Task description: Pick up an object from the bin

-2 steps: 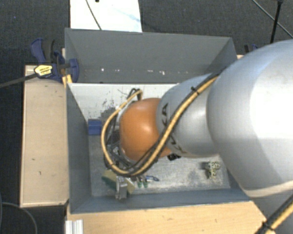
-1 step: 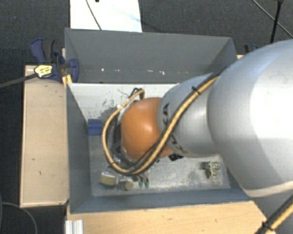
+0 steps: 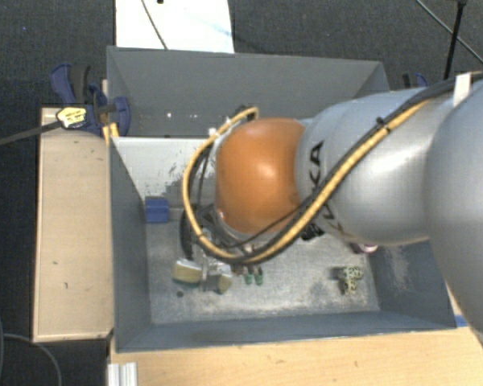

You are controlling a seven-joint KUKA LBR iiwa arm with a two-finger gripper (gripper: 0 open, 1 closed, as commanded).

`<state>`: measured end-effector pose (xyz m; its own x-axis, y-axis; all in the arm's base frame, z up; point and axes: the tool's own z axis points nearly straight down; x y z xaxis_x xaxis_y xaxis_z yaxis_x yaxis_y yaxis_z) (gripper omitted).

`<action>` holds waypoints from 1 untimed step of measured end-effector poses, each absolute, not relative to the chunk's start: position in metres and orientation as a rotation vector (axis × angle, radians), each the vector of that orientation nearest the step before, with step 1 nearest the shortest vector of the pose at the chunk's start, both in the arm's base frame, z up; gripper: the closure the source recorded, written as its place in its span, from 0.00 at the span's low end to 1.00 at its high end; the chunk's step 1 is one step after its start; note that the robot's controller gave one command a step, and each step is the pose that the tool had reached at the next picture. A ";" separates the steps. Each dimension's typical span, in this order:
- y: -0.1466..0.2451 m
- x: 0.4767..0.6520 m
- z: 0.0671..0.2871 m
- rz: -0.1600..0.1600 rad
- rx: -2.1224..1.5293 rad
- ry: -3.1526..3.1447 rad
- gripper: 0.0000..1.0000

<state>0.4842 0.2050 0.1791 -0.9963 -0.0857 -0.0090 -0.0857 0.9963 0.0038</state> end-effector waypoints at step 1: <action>0.203 0.501 0.244 0.006 -0.103 3.130 1.00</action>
Offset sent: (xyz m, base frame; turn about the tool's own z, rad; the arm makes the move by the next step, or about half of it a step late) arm 0.0147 -0.0027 0.0599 0.0146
